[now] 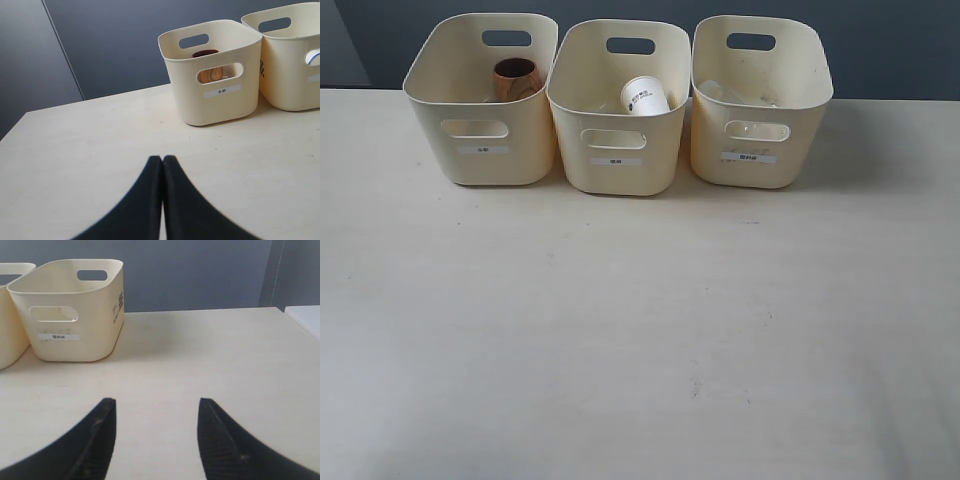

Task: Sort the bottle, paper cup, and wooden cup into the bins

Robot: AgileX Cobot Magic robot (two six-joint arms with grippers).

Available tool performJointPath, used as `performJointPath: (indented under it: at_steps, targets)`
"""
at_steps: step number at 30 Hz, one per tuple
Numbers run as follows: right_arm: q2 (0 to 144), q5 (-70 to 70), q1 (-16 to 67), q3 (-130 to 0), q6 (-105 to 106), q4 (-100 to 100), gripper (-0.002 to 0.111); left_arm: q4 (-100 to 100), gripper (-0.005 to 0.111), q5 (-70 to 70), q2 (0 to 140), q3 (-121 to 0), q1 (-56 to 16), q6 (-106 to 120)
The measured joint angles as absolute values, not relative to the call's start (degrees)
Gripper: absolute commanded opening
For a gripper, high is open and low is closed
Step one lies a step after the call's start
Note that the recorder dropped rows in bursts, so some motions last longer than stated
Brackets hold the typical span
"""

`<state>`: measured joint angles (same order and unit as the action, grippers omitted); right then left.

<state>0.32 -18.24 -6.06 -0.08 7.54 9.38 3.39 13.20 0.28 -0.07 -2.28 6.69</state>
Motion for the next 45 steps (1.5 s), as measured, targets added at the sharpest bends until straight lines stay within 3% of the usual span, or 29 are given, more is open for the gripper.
performJointPath:
  at_steps: [45]
  targets:
    - [0.32, -17.86, -6.06, -0.08, 7.55, 9.53, 0.049, 3.39, 0.0, 13.2, 0.28, -0.07, -2.28, 6.69]
